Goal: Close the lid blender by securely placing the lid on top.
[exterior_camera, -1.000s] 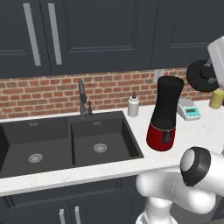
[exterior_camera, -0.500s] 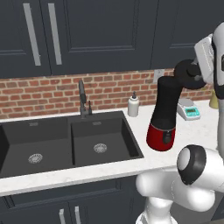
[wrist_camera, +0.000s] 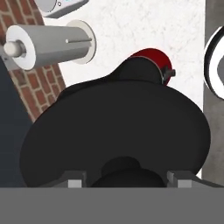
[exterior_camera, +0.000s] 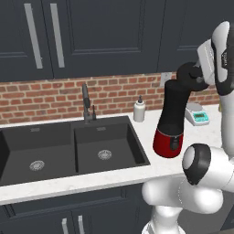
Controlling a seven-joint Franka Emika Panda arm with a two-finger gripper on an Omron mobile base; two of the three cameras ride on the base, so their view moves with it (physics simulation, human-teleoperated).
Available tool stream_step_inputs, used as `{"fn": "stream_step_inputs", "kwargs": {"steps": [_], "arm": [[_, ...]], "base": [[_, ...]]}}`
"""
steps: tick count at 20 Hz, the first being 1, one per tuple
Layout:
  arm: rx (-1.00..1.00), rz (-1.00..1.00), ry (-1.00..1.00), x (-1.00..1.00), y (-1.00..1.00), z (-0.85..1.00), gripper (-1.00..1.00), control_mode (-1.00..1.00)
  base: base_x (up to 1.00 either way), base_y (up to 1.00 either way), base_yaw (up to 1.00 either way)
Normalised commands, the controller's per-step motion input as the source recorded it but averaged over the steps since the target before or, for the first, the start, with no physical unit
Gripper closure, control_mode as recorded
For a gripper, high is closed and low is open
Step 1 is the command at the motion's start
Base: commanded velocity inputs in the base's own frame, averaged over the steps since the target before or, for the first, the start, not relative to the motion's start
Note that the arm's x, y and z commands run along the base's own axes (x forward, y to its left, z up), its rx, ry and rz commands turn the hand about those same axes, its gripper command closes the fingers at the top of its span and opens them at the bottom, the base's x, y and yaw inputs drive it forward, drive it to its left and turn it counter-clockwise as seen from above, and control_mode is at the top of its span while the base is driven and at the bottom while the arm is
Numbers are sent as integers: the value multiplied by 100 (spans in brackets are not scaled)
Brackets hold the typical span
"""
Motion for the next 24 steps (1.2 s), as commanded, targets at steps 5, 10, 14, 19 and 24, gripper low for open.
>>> {"fn": "stream_step_inputs", "kwargs": {"steps": [5,10,14,19,24], "arm": [[5,-6,6,29,1,-1,100,-100],[2,-3,9,15,0,-17,100,-100],[0,-1,13,0,1,-44,100,-100],[0,-1,9,12,3,-24,100,-100],[0,-4,2,41,9,0,100,-100]], "base": [[0,0,0],[0,0,0],[0,0,0],[0,0,0],[0,0,0]]}}
